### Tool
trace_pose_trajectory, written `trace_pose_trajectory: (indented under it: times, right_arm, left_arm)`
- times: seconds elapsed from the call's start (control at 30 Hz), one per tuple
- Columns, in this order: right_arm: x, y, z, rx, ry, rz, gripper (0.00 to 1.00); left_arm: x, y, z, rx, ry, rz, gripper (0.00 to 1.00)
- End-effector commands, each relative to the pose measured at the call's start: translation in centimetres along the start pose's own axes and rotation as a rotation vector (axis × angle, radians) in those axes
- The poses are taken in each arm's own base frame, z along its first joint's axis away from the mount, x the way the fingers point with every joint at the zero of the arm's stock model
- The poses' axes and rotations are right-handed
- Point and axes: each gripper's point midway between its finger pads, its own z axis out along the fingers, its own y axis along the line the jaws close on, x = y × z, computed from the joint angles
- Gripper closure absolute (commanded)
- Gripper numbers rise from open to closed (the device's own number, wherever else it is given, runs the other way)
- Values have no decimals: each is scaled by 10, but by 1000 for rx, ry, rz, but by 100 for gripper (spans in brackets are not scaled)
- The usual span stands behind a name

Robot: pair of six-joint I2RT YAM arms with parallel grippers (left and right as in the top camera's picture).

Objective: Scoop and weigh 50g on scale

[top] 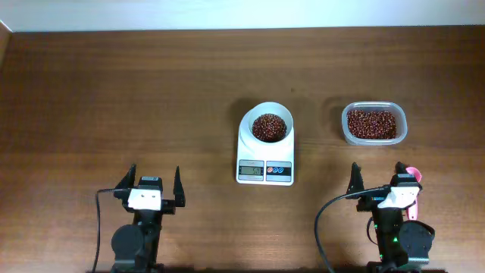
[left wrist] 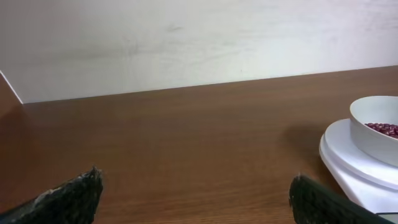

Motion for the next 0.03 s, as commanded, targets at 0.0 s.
trace_pose_trajectory:
  times: [0.0]
  right_arm:
    - [3, 0, 0, 4, 5, 10, 1]
  left_arm:
    - [2, 1, 0, -7, 4, -16, 1]
